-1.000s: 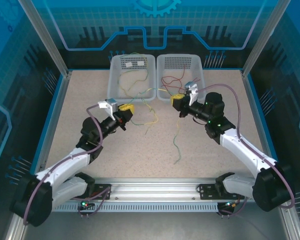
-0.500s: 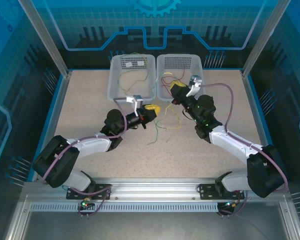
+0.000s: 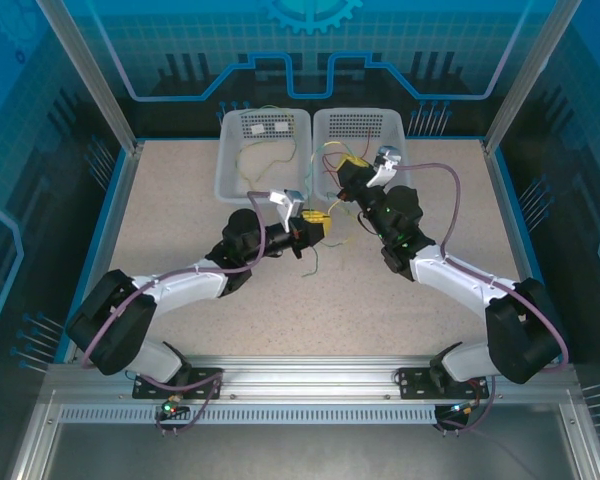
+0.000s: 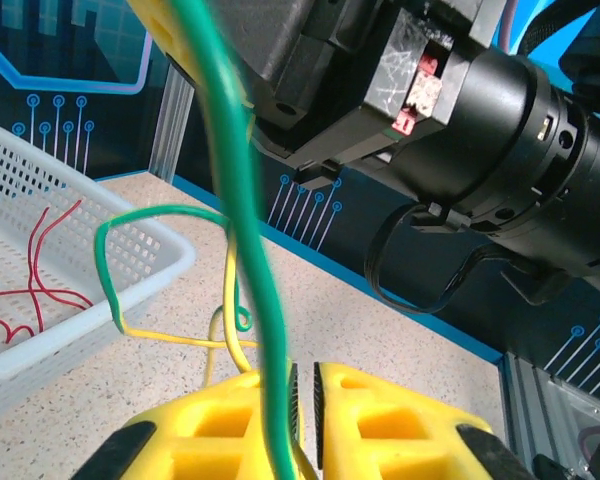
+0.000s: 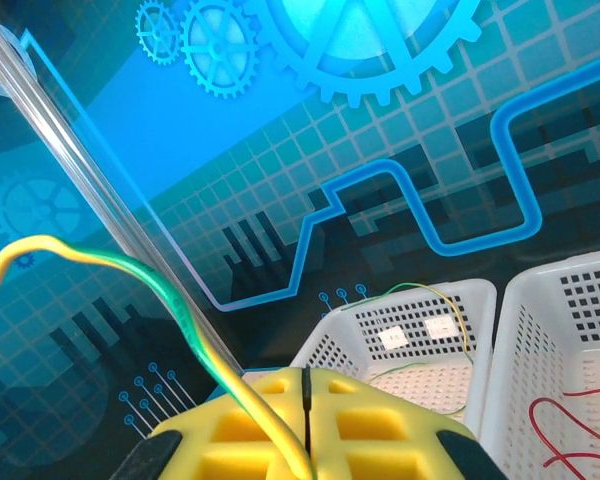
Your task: Untangle the cables
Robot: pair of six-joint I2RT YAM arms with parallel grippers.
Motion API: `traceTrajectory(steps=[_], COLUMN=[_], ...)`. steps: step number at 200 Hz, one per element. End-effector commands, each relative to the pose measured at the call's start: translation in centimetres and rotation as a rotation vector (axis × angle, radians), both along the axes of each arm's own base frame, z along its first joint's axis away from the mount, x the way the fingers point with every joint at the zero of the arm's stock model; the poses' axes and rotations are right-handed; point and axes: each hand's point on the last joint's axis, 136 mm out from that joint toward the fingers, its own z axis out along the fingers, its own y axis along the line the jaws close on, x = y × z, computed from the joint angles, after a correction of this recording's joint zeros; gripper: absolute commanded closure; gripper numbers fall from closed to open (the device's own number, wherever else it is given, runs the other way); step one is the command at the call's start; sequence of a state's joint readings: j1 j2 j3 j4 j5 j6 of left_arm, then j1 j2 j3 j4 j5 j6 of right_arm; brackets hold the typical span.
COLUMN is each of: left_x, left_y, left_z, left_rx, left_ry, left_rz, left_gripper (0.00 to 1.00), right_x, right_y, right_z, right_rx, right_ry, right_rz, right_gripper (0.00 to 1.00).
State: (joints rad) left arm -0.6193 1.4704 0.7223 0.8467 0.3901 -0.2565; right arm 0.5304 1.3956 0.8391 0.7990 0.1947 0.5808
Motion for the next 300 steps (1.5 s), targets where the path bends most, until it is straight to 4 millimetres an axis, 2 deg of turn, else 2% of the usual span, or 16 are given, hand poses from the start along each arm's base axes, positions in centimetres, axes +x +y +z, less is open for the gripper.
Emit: traceTrajectory(steps=[1,9,38,56,73,88,103,124,157,169,230,240,258,267,285,300], left_x=[0.2,0.4,0.5,0.2,0.8,0.7,1.0,1.0,1.4,1.4,1.7,1.5,1.8,2.0,2.7,3.4], left_y=[-0.6,-0.6,-1.2,-1.5,-1.6,-1.9,-1.9,-2.2,-2.0,-2.0,-1.3,-1.0,0.3,1.3,3.5,5.6], left_z=[-0.6,-0.8,-1.1,-0.9,-1.3,-1.3,-1.3,-1.4,-2.0,-2.4,-2.4,-1.9,-1.4,-1.0,0.2,1.5], left_rx=[0.050,0.055,0.054,0.046,0.061,0.067,0.062,0.067,0.090,0.102,0.113,0.111,0.126,0.136,0.146,0.149], left_ry=[-0.016,-0.012,0.007,0.008,0.031,0.029,0.026,0.027,0.036,0.041,0.047,0.039,0.039,0.042,0.069,0.098], left_rz=[-0.003,0.002,-0.022,-0.048,-0.027,-0.043,-0.036,-0.047,-0.022,-0.025,0.023,0.029,0.100,0.134,0.191,0.229], left_gripper=[0.82,0.74,0.77,0.94,0.68,0.75,0.66,0.83,0.84,1.00,1.00,1.00,1.00,1.00,1.00,1.00], right_x=[-0.8,-1.0,-1.3,-1.3,-1.6,-1.8,-2.1,-2.0,-2.6,-2.6,-3.1,-3.4,-3.7,-3.9,-4.8,-5.7], right_y=[0.6,0.6,0.7,0.8,1.2,1.4,2.3,2.6,2.4,2.1,2.1,2.3,1.8,1.2,-0.4,-2.2], right_z=[3.0,3.1,3.0,2.7,3.2,3.5,3.7,3.2,3.9,3.8,3.2,5.0,5.3,5.5,6.2,6.9], right_rx=[0.084,0.092,0.114,0.124,0.134,0.162,0.156,0.163,0.197,0.215,0.121,0.077,-0.020,-0.061,-0.105,-0.123], right_ry=[-0.045,-0.047,-0.040,-0.025,-0.027,-0.025,-0.041,-0.018,-0.013,0.000,0.037,0.000,0.019,0.025,0.000,-0.012], right_rz=[0.031,0.041,0.054,0.062,0.084,0.100,0.126,0.128,0.138,0.135,0.135,0.147,0.117,0.090,0.038,-0.020], right_gripper=[1.00,1.00,1.00,1.00,1.00,1.00,1.00,1.00,1.00,1.00,1.00,1.00,0.45,0.27,0.01,0.00])
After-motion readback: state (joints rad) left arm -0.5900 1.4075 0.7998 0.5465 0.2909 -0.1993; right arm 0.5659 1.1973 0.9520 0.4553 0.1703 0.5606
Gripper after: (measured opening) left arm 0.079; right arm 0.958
